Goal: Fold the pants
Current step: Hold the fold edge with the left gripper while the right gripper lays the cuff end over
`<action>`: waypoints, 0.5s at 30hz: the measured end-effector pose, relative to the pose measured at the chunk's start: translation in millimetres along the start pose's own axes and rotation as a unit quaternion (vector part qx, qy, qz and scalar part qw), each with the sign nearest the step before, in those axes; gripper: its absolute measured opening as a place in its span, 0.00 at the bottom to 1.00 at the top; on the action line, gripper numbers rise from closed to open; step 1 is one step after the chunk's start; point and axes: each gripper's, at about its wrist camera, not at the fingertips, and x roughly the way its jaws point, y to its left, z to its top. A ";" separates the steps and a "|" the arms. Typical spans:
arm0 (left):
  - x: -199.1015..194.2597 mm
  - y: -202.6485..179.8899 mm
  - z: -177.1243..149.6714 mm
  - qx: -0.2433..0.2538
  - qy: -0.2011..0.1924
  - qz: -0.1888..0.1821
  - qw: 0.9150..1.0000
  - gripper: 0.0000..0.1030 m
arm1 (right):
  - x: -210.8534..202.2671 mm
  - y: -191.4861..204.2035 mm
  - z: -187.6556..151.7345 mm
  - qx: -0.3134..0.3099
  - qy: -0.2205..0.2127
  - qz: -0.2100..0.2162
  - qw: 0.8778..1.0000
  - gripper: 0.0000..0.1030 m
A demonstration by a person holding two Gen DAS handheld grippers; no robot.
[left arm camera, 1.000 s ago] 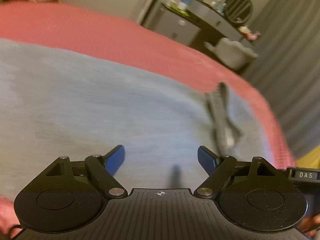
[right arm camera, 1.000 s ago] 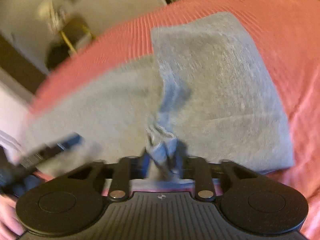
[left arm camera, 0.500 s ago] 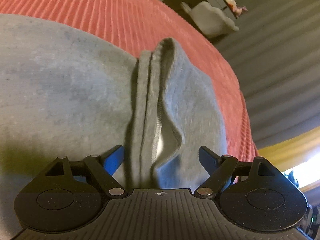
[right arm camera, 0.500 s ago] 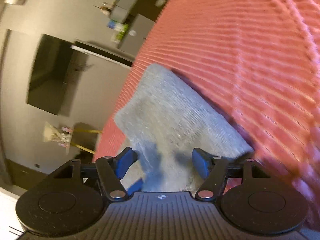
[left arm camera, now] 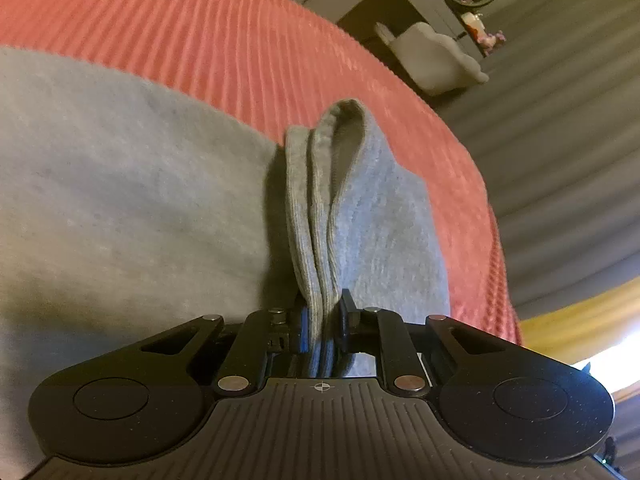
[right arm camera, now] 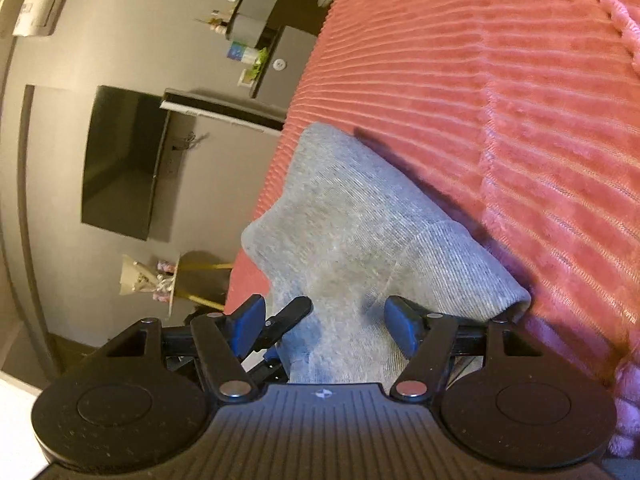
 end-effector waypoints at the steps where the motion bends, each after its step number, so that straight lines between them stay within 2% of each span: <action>1: -5.6 2.4 1.0 -0.002 -0.003 0.001 1.000 0.16 | -0.7 1.6 0.3 0.000 0.002 0.006 1.000 0.64; 7: -41.9 25.3 2.1 -0.006 -0.031 0.017 0.999 0.16 | -5.0 3.6 -2.1 0.000 0.004 0.030 1.000 0.66; 15: -84.7 56.2 -10.4 0.002 -0.048 0.029 0.998 0.16 | 4.2 18.1 -3.7 -0.035 0.020 -0.004 0.999 0.67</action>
